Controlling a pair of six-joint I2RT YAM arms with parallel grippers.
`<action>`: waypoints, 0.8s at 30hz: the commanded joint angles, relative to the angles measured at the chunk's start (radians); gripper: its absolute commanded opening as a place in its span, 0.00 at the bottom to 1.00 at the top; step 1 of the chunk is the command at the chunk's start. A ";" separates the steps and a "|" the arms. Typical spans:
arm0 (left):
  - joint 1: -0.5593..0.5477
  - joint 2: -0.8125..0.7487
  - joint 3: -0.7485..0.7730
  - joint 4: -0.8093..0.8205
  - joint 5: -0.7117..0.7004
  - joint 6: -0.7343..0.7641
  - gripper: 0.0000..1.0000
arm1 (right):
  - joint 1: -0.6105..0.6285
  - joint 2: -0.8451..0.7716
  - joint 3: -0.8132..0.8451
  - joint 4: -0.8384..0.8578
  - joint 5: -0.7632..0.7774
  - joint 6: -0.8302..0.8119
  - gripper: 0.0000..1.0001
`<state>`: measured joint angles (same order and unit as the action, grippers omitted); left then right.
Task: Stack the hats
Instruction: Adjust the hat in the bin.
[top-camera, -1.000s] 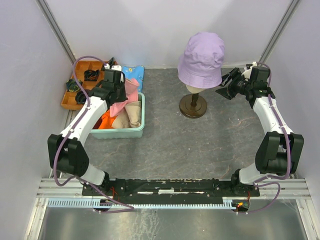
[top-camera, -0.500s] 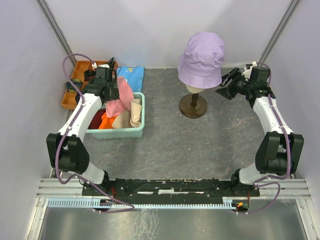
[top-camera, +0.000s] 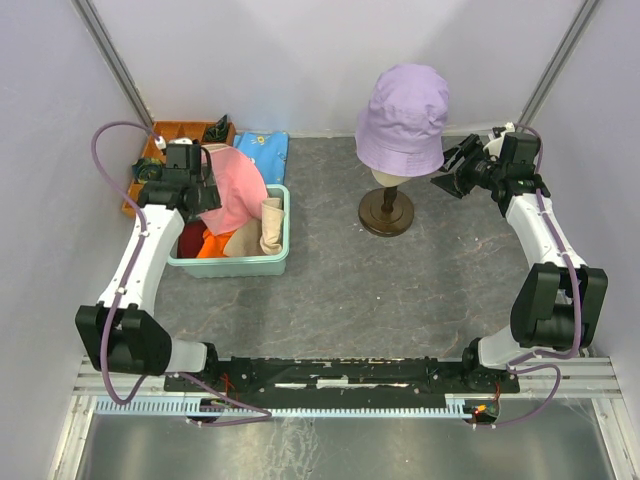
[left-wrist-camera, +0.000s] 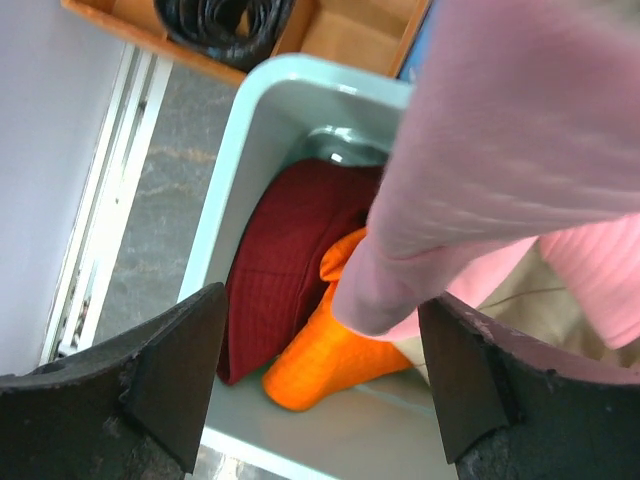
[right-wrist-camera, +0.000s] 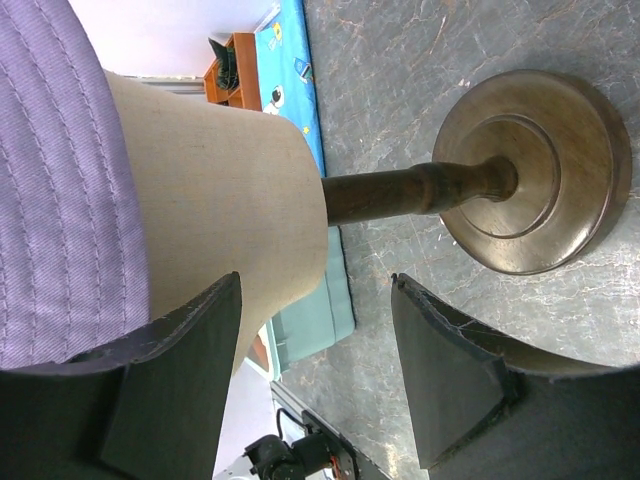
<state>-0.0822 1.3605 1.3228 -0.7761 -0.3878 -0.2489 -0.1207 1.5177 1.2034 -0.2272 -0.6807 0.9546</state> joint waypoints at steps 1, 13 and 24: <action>0.020 -0.036 -0.028 -0.071 -0.039 -0.048 0.83 | 0.000 -0.004 0.006 0.068 -0.022 0.014 0.69; 0.022 -0.152 -0.176 -0.141 -0.077 -0.055 0.79 | 0.011 0.013 0.007 0.083 -0.018 0.022 0.69; 0.021 -0.099 -0.256 -0.089 0.103 -0.022 0.60 | 0.020 0.024 -0.002 0.093 -0.014 0.028 0.69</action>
<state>-0.0631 1.2274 1.0760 -0.9150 -0.3557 -0.2779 -0.1062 1.5383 1.1999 -0.1902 -0.6807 0.9756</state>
